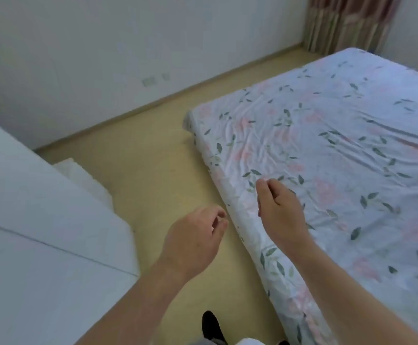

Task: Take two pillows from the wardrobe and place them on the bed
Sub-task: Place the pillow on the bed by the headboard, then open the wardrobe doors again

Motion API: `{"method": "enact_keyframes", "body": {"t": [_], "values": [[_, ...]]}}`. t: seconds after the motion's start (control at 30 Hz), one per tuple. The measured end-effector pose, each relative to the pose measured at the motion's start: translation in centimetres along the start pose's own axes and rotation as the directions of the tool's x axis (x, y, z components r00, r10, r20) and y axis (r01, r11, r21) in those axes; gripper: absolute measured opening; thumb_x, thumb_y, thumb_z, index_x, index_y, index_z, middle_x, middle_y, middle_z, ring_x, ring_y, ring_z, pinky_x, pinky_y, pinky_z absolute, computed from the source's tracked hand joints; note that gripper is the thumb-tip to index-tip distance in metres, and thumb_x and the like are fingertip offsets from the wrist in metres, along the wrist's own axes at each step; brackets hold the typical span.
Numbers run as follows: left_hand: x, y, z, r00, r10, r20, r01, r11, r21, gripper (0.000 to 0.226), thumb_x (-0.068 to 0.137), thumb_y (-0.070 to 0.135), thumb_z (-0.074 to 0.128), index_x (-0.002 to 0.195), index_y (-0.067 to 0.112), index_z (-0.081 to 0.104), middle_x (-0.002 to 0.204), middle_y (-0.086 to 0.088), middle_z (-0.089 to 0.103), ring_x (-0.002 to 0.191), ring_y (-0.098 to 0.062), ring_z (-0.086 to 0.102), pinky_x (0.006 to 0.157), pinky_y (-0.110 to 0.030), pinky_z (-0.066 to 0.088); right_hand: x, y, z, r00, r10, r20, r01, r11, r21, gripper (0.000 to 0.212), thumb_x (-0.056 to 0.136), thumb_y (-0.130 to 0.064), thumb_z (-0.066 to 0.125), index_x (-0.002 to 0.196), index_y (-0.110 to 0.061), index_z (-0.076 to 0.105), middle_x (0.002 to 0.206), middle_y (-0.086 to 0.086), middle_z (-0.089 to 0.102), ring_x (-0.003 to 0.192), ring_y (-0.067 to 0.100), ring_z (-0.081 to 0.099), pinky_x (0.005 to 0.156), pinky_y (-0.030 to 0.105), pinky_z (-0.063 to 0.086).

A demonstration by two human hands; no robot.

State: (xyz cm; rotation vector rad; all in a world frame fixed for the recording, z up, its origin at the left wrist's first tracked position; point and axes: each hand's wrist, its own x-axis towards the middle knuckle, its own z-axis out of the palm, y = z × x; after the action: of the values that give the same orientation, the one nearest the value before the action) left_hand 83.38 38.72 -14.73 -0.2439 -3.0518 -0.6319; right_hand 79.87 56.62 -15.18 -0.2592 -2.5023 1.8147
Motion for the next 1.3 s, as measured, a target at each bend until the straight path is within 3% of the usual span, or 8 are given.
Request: {"method": "enact_keyframes", "body": {"t": [0.13,0.4,0.5,0.63,0.73,0.93,1.1,1.3], "values": [[-2.6,-5.6,-6.3,0.953,-0.122,-0.276,0.143,0.988,0.054,0.019,0.099,0.043,0.048,0.103,0.032,0.063,0.082,0.014,0.061,0.071,-0.004,0.055,0.065,-0.03,0.051,-0.1,-5.8,8.1,0.957,-0.189,0.22,0.197,0.98,-0.014,0.046,0.106,-0.037,0.046,0.068,-0.011,0.039,0.058,-0.003,0.04,0.051,0.008,0.037,0.05,0.022,0.031],[-7.1,-16.9,-16.1,0.692,-0.328,-0.642,0.433,0.902,0.006,0.012,0.096,0.033,0.055,0.093,0.027,0.065,0.072,0.015,0.058,0.063,-0.007,0.055,0.056,-0.025,0.047,-0.8,-16.2,24.3,0.771,-0.385,0.508,0.405,0.911,0.076,0.043,0.106,-0.038,0.044,0.068,-0.019,0.037,0.055,-0.011,0.045,0.053,0.008,0.039,0.049,0.023,0.033],[-7.3,-21.3,-18.2,0.593,-0.398,-0.7,0.526,0.85,-0.038,0.011,0.097,0.032,0.056,0.096,0.025,0.065,0.073,0.013,0.059,0.067,-0.008,0.055,0.059,-0.029,0.048,-0.6,-18.8,29.2,0.714,-0.406,0.571,0.436,0.895,0.091,0.04,0.106,-0.038,0.042,0.072,-0.017,0.043,0.057,-0.01,0.045,0.052,0.006,0.04,0.046,0.019,0.034],[-6.8,-26.7,-21.9,0.479,-0.445,-0.757,0.64,0.767,-0.047,0.019,0.098,0.033,0.053,0.11,0.022,0.062,0.079,0.011,0.059,0.072,-0.014,0.057,0.063,-0.031,0.047,-0.4,-22.1,34.6,0.622,-0.411,0.666,0.467,0.878,0.105,0.041,0.107,-0.04,0.038,0.076,-0.014,0.043,0.066,-0.004,0.043,0.06,0.013,0.039,0.055,0.032,0.034],[-6.0,-29.7,-25.0,0.39,-0.478,-0.787,0.709,0.701,-0.074,0.027,0.099,0.036,0.051,0.122,0.022,0.056,0.086,0.007,0.062,0.076,-0.016,0.059,0.066,-0.029,0.04,0.0,-24.5,38.3,0.552,-0.423,0.719,0.485,0.864,0.136,0.042,0.106,-0.042,0.038,0.077,-0.012,0.044,0.066,-0.005,0.044,0.059,0.012,0.039,0.054,0.031,0.034],[-2.5,-35.1,-29.6,0.134,-0.55,-0.824,0.832,0.514,-0.208,0.057,0.099,0.037,0.051,0.148,0.016,0.031,0.127,-0.01,0.057,0.105,-0.031,0.061,0.076,-0.038,0.045,2.8,-28.8,44.7,0.388,-0.519,0.762,0.541,0.797,0.267,0.041,0.107,-0.041,0.038,0.077,-0.014,0.042,0.062,-0.009,0.043,0.05,0.008,0.036,0.045,0.018,0.034],[0.4,-37.9,-30.6,0.002,-0.526,-0.851,0.88,0.405,-0.248,0.058,0.098,0.034,0.053,0.148,0.014,0.031,0.133,-0.013,0.051,0.117,-0.029,0.055,0.091,-0.041,0.046,6.6,-31.0,49.2,0.211,-0.556,0.804,0.482,0.775,0.409,0.043,0.107,-0.039,0.04,0.083,-0.005,0.046,0.068,-0.005,0.046,0.058,0.01,0.038,0.053,0.024,0.037],[2.8,-37.8,-31.7,-0.281,-0.506,-0.815,0.833,0.293,-0.469,0.031,0.094,0.013,0.051,0.126,0.013,0.052,0.121,-0.006,0.061,0.11,-0.024,0.06,0.09,-0.033,0.045,11.2,-32.8,51.6,-0.054,-0.529,0.847,0.474,0.733,0.488,0.04,0.107,-0.037,0.041,0.072,-0.017,0.034,0.065,-0.008,0.04,0.055,0.009,0.034,0.052,0.023,0.032]]}}
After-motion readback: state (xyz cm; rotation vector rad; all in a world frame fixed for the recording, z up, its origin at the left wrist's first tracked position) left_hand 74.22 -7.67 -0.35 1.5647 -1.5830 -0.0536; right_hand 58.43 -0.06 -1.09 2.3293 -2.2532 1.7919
